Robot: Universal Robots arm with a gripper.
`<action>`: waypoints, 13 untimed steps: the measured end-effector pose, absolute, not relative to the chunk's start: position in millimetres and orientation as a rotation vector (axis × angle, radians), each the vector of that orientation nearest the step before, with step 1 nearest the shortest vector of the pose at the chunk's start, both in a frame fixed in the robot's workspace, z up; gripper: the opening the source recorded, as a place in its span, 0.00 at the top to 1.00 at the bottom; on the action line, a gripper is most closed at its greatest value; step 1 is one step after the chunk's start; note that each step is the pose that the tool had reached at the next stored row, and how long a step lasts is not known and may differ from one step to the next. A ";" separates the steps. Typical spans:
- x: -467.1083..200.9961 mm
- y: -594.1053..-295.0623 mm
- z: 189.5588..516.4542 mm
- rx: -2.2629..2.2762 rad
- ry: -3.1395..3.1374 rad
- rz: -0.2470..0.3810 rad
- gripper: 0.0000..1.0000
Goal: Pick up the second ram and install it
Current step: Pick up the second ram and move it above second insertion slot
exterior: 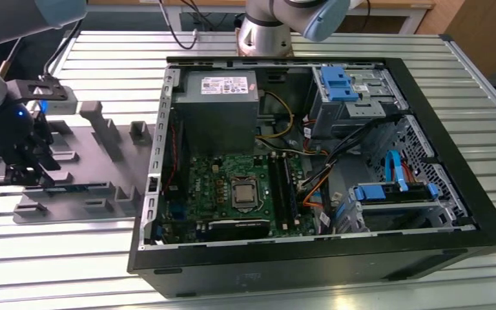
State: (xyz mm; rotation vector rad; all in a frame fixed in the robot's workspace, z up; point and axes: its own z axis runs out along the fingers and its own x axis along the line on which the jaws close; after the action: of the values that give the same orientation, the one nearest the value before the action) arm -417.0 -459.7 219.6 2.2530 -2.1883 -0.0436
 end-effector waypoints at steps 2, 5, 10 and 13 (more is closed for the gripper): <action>-417.0 -460.5 217.9 2.256 -2.185 -0.044 0.62; -416.9 -461.9 215.7 2.260 -2.181 -0.044 0.62; -416.7 -463.0 211.6 2.268 -2.172 -0.044 0.62; -416.7 -463.0 208.5 2.277 -2.163 -0.043 0.62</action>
State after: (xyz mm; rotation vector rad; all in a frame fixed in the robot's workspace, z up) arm -416.7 -463.0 208.5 2.2766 -2.1634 -0.0434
